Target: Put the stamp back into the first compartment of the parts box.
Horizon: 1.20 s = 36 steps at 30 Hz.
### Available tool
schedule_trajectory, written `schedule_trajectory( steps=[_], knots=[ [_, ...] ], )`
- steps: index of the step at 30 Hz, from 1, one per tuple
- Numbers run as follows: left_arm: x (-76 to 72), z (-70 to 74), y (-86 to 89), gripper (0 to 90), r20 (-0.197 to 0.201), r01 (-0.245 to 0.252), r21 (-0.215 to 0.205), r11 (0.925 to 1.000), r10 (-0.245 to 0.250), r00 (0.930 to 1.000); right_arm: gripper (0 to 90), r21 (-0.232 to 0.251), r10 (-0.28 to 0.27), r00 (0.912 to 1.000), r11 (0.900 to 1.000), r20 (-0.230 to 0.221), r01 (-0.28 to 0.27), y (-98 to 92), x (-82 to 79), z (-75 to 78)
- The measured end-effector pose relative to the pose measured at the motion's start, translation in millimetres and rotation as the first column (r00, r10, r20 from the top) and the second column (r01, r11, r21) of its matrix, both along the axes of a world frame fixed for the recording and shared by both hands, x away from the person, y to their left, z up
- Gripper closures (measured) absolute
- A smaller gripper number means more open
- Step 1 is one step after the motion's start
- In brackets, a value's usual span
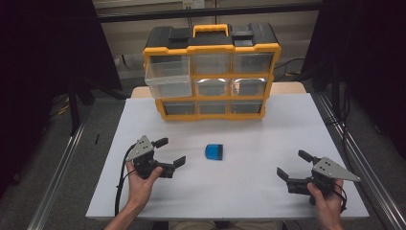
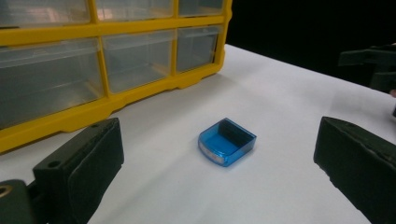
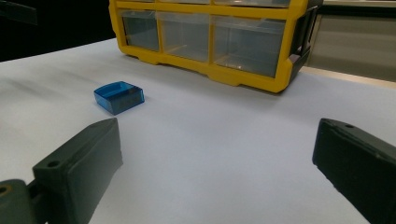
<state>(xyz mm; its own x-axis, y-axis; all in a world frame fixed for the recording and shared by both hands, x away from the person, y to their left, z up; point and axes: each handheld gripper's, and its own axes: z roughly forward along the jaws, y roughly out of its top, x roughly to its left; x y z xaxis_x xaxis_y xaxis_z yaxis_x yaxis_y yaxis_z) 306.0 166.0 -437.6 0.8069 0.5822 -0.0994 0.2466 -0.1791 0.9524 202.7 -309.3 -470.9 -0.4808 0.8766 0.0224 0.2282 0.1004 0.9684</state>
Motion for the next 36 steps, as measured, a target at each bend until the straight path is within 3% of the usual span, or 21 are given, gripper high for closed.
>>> schedule_trajectory(
  steps=[1, 2, 3, 4, 7, 9, 11, 12, 14, 16, 19, 21, 25, 28, 30, 33, 35, 36],
  knots=[
    [1.2, 0.4, -3.9, 2.0, -0.007, 0.002, -0.003, 1.0, -0.002, 1.0, 0.7, 0.001, 0.001, 1.0, 1.0, -0.001, -0.001, -0.1, 0.0, 0.0],
    [3.8, 1.6, -7.4, 2.0, 0.0, 0.018, 0.022, 0.9996, -0.018, 0.9998, 0.7, 0.001, 0.005, 1.0, 1.0, -0.004, -0.005, -0.2, -0.1, -0.1],
    [4.2, 1.8, -11.6, 2.0, 0.002, 0.001, 0.019, 0.9998, -0.001, 1.0, 0.7, 0.0, 0.007, 1.0, 1.0, -0.003, -0.007, -0.4, 0.0, -0.2],
    [6.2, 2.8, -13.9, 2.0, 0.003, 0.005, 0.042, 0.9991, -0.006, 1.0, 0.6, 0.001, 0.008, 1.0, 1.0, -0.002, -0.008, -0.4, -0.1, -0.1],
    [12.8, 3.2, -23.9, 2.0, -0.026, 0.042, 0.032, 0.9986, -0.041, 0.9988, 0.6, 0.0, 0.012, 0.9999, 1.0, 0.0, -0.012, -0.1, -0.2, -0.1],
    [17.0, 3.8, -29.7, 1.9, -0.023, 0.066, 0.044, 0.9968, -0.065, 0.9976, 0.6, -0.001, 0.01, 0.9999, 1.0, 0.001, -0.01, 0.1, -0.2, -0.2],
    [18.9, 4.8, -35.5, 2.3, -0.017, 0.06, 0.078, 0.9952, -0.058, 0.9981, 0.6, -0.001, 0.01, 0.9999, 1.0, 0.001, -0.01, 0.2, -0.4, -0.2],
    [21.1, 5.6, -37.1, 2.5, -0.023, 0.083, 0.094, 0.9921, -0.081, 0.9964, 0.6, -0.001, 0.011, 0.9999, 1.0, 0.002, -0.011, 0.1, -0.4, -0.2],
    [22.2, 6.1, -39.4, 2.5, -0.03, 0.085, 0.093, 0.9921, -0.082, 0.9962, 0.6, -0.001, 0.015, 0.9999, 1.0, 0.001, -0.015, -0.1, -0.5, -0.1],
    [27.4, 7.8, -46.1, 3.0, -0.055, 0.131, 0.091, 0.9872, -0.126, 0.9905, 0.6, -0.002, 0.015, 0.9999, 1.0, -0.001, -0.015, -0.1, -0.4, -0.3],
    [32.8, 8.2, -54.3, 4.4, -0.087, 0.147, 0.115, 0.9824, -0.137, 0.9867, 0.6, -0.002, 0.016, 0.9999, 1.0, 0.0, -0.016, 0.0, -0.5, -0.2],
    [36.6, 6.7, -59.0, 4.3, -0.118, 0.158, 0.09, 0.9833, -0.147, 0.982, 0.6, -0.002, 0.018, 0.9998, 1.0, 0.001, -0.018, 0.1, -0.6, -0.2],
    [40.6, 7.0, -69.7, 4.6, -0.156, 0.177, 0.142, 0.9739, -0.154, 0.9757, 0.6, -0.001, 0.02, 0.9998, 1.0, -0.001, -0.02, -0.2, -0.7, -0.1],
    [42.8, 7.6, -74.6, 4.6, -0.175, 0.197, 0.153, 0.9684, -0.169, 0.9699, 0.6, -0.003, 0.019, 0.9998, 1.0, -0.003, -0.019, 0.0, -0.5, -0.4],
    [42.9, 10.2, -80.8, 4.7, -0.205, 0.236, 0.178, 0.9554, -0.198, 0.9586, 0.6, -0.002, 0.021, 0.9998, 1.0, -0.003, -0.021, 0.4, -0.6, -0.4],
    [41.3, 17.5, -91.1, 5.1, -0.236, 0.295, 0.233, 0.9267, -0.24, 0.9417, 0.6, -0.003, 0.021, 0.9998, 1.0, -0.001, -0.021, 0.1, -0.8, -0.4],
    [41.1, 17.8, -93.4, 5.5, -0.233, 0.307, 0.233, 0.9227, -0.254, 0.9388, 0.6, -0.003, 0.021, 0.9998, 1.0, -0.002, -0.021, -0.1, -0.6, -0.5],
    [42.4, 20.7, -97.8, 5.4, -0.229, 0.337, 0.285, 0.8971, -0.278, 0.9329, 0.6, -0.004, 0.02, 0.9998, 1.0, -0.003, -0.02, 0.1, -0.6, -0.6]
  ],
)
